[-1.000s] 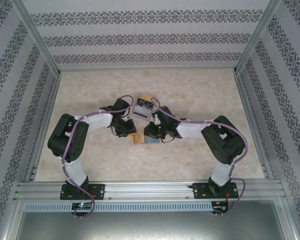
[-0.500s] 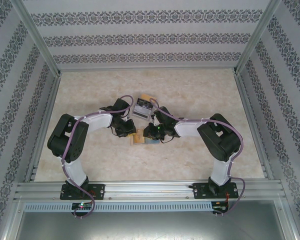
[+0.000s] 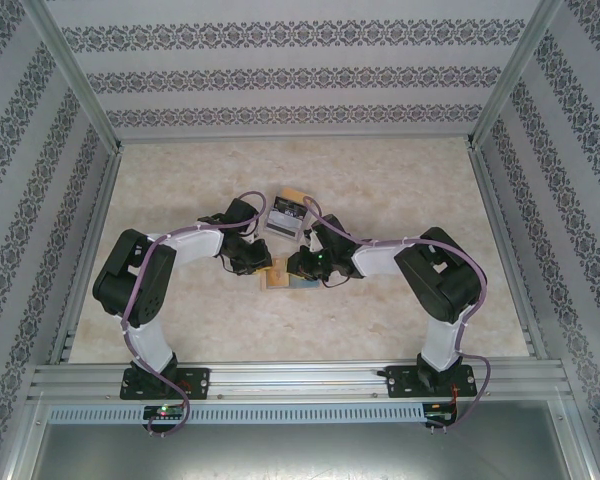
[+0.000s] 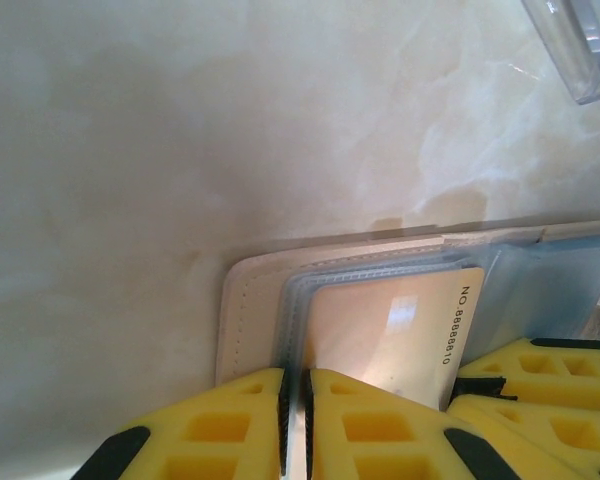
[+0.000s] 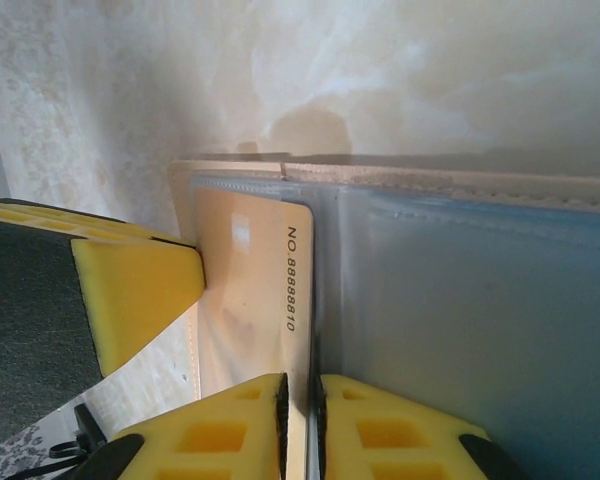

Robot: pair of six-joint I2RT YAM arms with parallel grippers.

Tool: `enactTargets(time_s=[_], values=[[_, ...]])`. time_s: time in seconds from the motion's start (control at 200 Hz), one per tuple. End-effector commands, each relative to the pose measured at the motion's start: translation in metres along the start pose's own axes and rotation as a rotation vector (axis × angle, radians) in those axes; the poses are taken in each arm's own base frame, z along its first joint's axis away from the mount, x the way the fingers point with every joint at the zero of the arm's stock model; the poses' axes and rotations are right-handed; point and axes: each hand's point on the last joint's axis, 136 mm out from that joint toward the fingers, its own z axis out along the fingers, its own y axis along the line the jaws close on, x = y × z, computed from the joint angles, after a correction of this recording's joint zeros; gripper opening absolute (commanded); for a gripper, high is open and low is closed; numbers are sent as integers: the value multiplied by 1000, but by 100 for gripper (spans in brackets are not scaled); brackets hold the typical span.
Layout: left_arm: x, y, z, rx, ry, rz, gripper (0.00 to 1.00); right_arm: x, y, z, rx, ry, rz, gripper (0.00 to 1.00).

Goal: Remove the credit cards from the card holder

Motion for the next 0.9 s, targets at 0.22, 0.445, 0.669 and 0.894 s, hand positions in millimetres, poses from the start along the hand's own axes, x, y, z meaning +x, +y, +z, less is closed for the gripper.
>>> enactTargets(time_s=[0.22,0.445,0.669,0.894], values=[[22,39,16,-138,61,-27,15,-6,8,-7,-60,-38,-15,20],[22,36,16,-123,65,-30,14,-2,5,-1,-55,-12,-12,20],[24,32,16,-95,72,-34,13,-1,12,5,-64,5,-34,20],[28,29,18,-66,78,-41,12,-3,14,13,-53,4,-36,16]])
